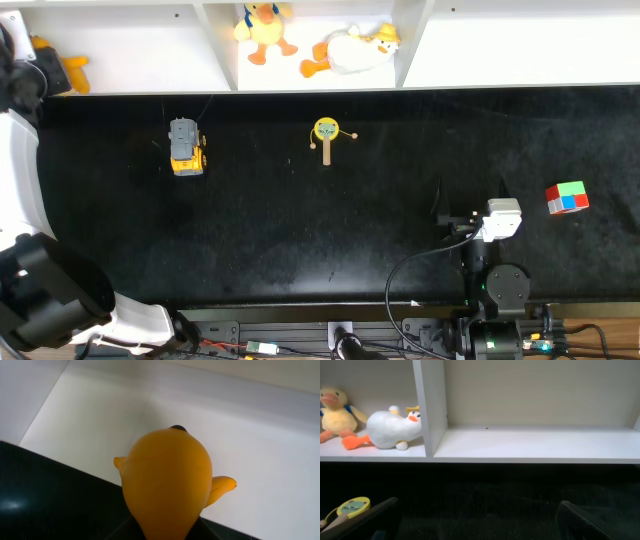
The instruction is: Store Toys
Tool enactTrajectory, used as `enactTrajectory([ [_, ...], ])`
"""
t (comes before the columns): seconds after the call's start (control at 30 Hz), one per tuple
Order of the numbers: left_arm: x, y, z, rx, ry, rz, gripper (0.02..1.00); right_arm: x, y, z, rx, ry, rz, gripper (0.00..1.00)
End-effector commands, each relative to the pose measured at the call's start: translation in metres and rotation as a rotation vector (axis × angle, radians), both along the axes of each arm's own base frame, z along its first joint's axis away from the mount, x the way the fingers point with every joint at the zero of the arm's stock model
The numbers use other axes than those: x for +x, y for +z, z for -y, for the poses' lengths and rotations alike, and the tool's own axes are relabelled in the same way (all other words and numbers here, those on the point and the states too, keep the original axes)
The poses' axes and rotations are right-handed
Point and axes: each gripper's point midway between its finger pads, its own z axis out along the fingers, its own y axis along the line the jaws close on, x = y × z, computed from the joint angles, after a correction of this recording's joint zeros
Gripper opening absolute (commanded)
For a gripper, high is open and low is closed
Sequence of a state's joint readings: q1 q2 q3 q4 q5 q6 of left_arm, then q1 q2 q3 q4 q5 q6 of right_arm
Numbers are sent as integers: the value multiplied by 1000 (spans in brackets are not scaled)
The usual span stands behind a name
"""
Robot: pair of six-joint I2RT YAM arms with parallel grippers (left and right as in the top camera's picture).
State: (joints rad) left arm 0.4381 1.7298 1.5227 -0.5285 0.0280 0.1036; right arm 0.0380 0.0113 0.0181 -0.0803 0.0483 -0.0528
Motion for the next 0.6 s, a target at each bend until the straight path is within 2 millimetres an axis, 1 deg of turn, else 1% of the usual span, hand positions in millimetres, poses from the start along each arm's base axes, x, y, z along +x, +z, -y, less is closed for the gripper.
enactTrajectory([
  [0.03, 3, 1, -1, 16, 1, 22, 106, 0, -4, 0, 0, 2, -2, 993],
  [0.17, 9, -3, -3, 12, -3, 33, 115, 0, -4, 0, 1, 2, -2, 989],
  [0.47, 13, -22, 0, -22, -18, 4, 119, 0, -4, 0, 1, 2, -2, 996],
  [0.6, 14, -24, 1, -27, -24, 4, 121, 0, -4, 0, 1, 2, -2, 993],
])
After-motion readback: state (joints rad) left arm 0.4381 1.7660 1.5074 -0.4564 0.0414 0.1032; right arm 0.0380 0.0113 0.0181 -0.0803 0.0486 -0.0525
